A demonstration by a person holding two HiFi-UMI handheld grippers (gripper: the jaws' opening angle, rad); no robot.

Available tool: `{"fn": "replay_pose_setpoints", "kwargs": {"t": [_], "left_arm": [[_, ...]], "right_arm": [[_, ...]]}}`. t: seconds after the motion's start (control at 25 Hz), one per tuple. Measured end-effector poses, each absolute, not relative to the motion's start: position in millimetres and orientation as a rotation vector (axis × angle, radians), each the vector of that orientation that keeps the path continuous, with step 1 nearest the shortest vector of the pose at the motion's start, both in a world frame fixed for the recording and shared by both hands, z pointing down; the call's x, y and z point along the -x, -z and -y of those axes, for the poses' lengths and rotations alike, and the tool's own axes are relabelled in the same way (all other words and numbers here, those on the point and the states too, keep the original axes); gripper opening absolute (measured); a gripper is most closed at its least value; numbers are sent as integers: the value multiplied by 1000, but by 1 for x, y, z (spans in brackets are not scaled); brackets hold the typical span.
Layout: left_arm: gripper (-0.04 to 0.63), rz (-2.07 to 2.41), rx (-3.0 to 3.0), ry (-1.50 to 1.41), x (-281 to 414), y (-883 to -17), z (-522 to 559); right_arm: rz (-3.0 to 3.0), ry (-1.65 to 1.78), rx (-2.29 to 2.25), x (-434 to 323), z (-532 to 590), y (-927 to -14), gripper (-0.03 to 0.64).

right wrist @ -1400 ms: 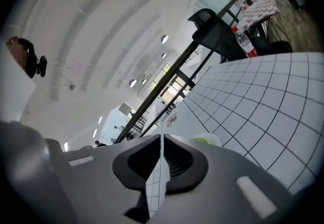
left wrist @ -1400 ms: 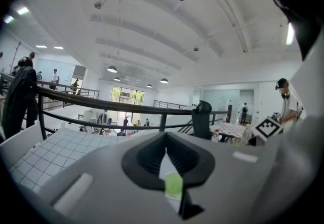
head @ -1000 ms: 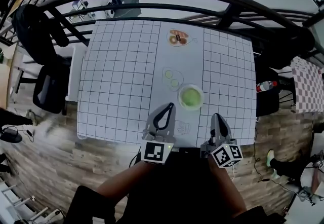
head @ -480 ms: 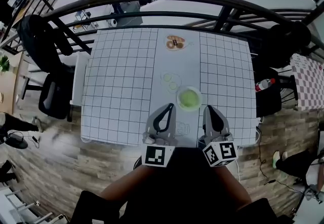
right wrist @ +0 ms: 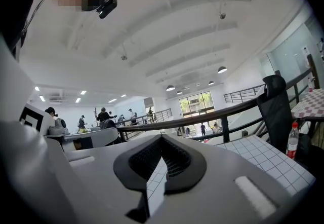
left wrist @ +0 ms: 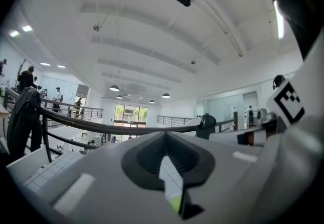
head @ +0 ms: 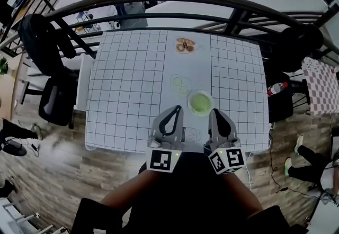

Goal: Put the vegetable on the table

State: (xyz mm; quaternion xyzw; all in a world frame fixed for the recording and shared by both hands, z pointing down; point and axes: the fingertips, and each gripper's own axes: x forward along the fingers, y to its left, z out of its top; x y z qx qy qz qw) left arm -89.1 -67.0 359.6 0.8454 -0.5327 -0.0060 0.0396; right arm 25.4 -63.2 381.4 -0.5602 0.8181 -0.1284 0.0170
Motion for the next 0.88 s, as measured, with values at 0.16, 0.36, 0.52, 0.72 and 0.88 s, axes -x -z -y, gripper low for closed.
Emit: {"fn": "replay_pose_setpoints", "kwargs": {"t": [0.16, 0.36, 0.52, 0.72, 0.88], "left_arm": [[9, 1625, -2608, 14, 96, -358, 67], [9, 1604, -2622, 8, 84, -368, 74], [9, 1582, -2643, 18, 93, -357, 69], [9, 1571, -2642, 28, 95, -358, 70], [9, 1565, -2652, 29, 94, -358, 70]], "right_arm": [[-2518, 380, 1773, -25, 63, -378, -5], [-2510, 392, 1770, -35, 67, -388, -3], [-2506, 388, 1787, -25, 60, -381, -5], [-2506, 377, 1793, -23, 59, -381, -5], [-2510, 391, 1800, -22, 58, -382, -5]]}}
